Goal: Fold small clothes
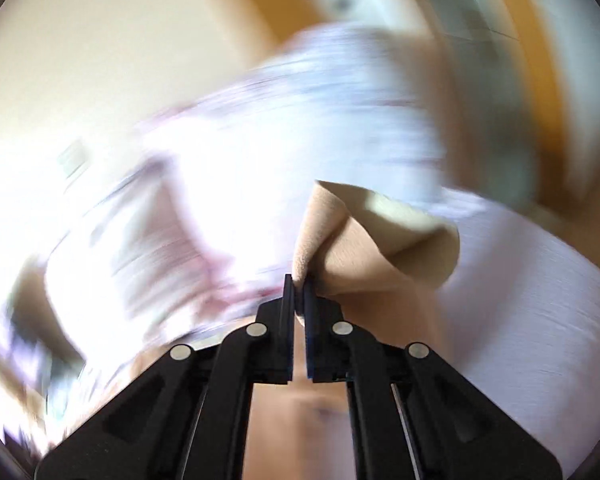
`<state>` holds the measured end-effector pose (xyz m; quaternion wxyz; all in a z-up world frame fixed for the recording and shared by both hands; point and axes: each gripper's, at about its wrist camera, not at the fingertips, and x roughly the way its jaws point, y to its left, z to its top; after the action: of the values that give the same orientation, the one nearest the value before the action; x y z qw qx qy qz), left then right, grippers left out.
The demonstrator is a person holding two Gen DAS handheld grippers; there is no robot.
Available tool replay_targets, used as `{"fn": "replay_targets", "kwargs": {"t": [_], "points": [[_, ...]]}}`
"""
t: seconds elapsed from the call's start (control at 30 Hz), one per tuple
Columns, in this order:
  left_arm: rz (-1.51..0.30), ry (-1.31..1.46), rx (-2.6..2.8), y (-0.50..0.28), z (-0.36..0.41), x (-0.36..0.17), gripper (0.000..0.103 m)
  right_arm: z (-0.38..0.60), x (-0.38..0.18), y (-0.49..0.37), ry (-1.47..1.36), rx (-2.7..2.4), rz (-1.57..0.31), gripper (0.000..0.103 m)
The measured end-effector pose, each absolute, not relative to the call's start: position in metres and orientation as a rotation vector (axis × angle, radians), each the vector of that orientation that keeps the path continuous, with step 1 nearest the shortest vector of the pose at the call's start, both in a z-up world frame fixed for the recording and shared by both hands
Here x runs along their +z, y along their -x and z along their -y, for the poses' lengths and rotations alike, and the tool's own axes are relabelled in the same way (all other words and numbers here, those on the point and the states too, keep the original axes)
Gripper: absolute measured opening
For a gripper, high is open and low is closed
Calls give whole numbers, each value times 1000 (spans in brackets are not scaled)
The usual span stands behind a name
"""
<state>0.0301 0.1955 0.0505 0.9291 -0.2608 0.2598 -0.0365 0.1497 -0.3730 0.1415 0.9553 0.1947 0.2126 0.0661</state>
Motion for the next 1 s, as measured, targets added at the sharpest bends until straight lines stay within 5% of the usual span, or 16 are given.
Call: {"fn": "replay_targets", "kwargs": {"t": [0.17, 0.3, 0.37, 0.43, 0.47, 0.73, 0.93, 1.0], "points": [[-566, 715, 3, -28, -250, 35, 102, 186, 110, -200, -207, 506, -596, 4], [-546, 796, 95, -16, -288, 30, 102, 73, 36, -221, -95, 686, -924, 8], [-533, 826, 141, -10, -308, 29, 102, 64, 24, -215, -133, 730, -988, 23], [-529, 841, 189, -8, -323, 28, 102, 85, 34, -215, -200, 705, -931, 67], [-528, 850, 205, -7, -329, 27, 102, 101, 43, -214, -240, 680, -880, 71], [-561, 1080, 321, -11, -375, 2, 84, 160, 55, -223, -327, 609, -820, 77], [-567, 1200, 345, -19, -394, -2, 82, 177, 58, -190, -367, 654, -820, 81], [-570, 1241, 359, -20, -404, -4, 68, 177, 59, -187, -377, 675, -816, 82]]}}
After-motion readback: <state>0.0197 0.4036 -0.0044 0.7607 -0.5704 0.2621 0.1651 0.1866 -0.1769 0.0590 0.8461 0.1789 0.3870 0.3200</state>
